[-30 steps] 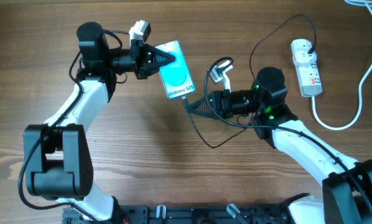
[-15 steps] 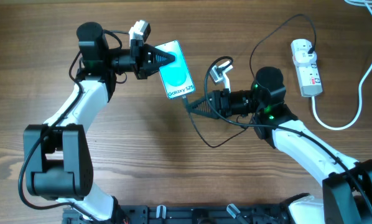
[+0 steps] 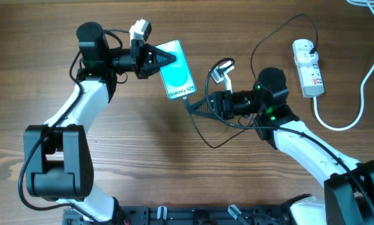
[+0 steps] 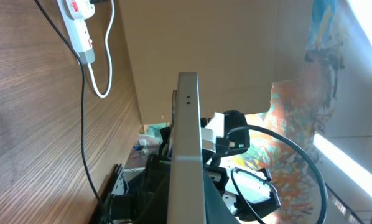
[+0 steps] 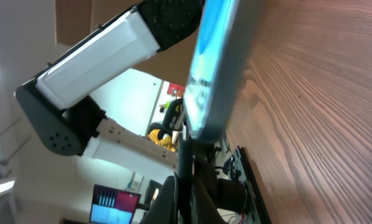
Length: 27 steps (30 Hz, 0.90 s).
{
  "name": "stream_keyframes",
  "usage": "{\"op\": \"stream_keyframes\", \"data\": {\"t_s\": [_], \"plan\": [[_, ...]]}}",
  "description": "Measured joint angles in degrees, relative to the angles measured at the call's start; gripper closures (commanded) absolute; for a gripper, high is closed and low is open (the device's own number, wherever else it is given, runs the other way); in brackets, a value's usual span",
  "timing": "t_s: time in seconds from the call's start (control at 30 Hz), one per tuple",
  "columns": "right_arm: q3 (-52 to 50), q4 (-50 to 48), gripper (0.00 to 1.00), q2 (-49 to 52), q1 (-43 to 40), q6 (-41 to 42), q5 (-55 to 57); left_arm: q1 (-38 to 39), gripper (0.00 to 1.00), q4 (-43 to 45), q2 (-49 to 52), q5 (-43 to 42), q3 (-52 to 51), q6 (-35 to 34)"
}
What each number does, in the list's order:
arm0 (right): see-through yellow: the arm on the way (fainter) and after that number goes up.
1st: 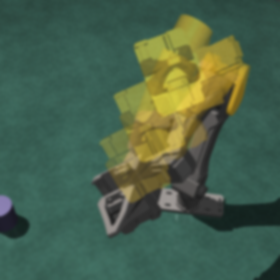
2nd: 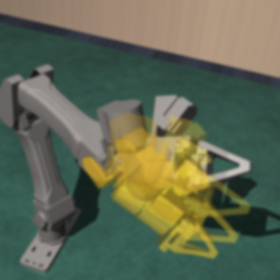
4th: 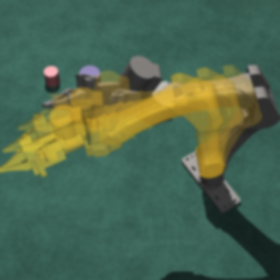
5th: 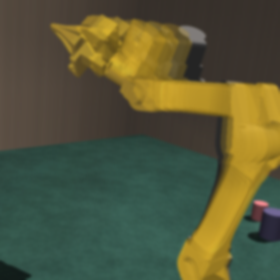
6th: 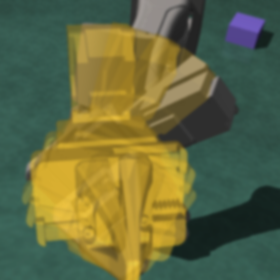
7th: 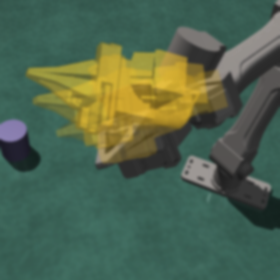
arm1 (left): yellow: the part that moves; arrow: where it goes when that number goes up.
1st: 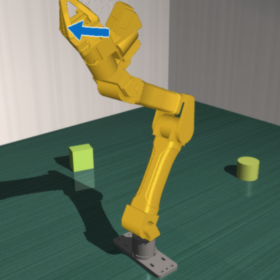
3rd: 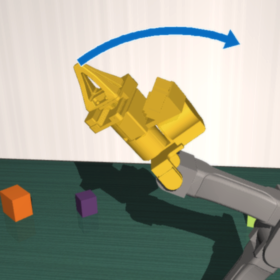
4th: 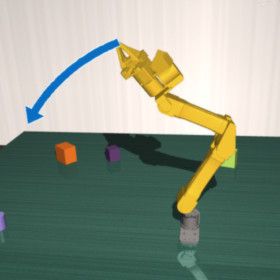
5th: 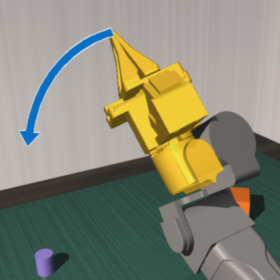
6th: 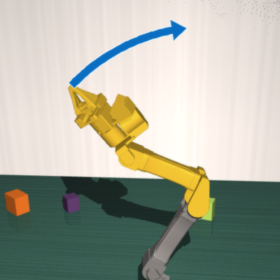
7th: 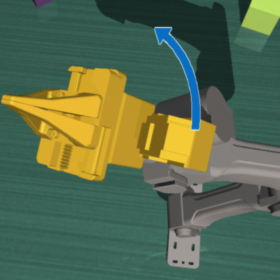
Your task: Plug charger to phone and switch on socket
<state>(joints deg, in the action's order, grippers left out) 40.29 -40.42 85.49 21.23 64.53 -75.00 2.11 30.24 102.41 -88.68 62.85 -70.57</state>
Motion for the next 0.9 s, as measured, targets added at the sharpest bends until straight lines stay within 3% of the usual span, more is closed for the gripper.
{"op": "stream_keyframes", "data": {"t_s": [0.9], "plan": [[0.0, 2.9, 0.96, 0.0, 0.0, 1.2, -0.1, 0.1, 0.96, -0.6, 0.0, 0.0, 0.0, 0.0]]}}
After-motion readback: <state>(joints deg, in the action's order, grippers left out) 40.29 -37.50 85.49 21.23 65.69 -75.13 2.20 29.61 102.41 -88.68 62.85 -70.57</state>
